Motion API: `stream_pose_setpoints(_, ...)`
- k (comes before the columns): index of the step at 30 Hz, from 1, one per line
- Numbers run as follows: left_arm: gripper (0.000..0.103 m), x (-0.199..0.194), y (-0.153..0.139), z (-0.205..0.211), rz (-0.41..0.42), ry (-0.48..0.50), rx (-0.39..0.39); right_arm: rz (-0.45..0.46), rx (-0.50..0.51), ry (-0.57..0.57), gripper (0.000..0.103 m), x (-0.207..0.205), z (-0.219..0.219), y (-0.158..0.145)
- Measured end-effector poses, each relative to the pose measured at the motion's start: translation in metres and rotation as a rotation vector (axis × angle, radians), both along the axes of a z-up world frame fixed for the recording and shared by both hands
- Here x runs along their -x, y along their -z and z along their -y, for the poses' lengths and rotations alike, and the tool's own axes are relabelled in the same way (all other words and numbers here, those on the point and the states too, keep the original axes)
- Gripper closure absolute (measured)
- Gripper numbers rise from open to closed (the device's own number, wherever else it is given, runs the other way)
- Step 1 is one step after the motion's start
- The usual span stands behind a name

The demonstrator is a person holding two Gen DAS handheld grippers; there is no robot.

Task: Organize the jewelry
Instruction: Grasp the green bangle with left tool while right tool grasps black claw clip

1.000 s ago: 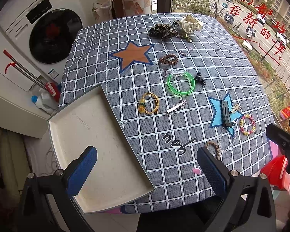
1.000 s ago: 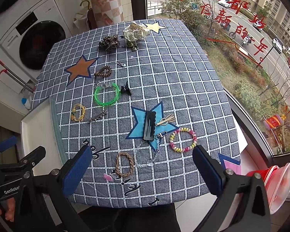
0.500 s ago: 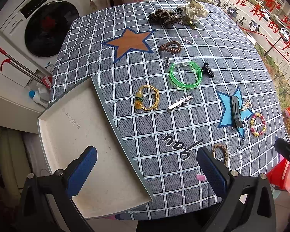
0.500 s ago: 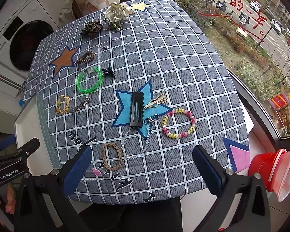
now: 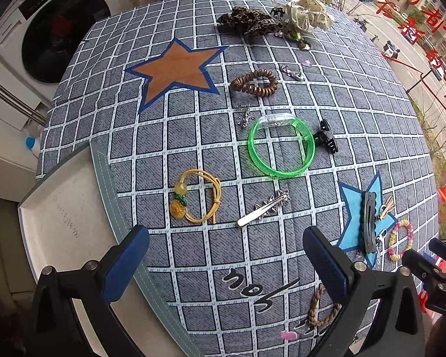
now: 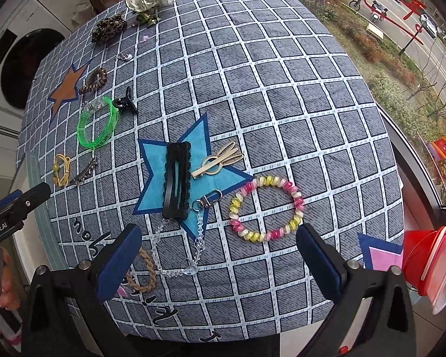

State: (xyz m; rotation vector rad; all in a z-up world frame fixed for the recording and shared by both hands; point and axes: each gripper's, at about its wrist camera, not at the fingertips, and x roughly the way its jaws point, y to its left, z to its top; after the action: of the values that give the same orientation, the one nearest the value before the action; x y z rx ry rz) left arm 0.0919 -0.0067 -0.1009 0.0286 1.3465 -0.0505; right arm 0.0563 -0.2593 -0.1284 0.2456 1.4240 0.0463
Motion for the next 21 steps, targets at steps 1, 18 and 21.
stream_pose_setpoints(1, 0.000, -0.007, 0.002, 0.001, 0.010, -0.003, 0.000, 0.010, -0.005, -0.009, 0.000, -0.007, -0.002, 0.001)
stream_pose_setpoints(18, 0.026, -0.076, 0.055, 0.016, -0.014, 0.027, 0.006, 0.136, -0.034, -0.266, 0.030, -0.104, -0.073, 0.036)
stream_pose_setpoints(21, 0.029, -0.078, 0.058, 0.015, -0.008, 0.028, -0.002, 0.146, -0.044, -0.304, 0.038, -0.109, -0.084, 0.040)
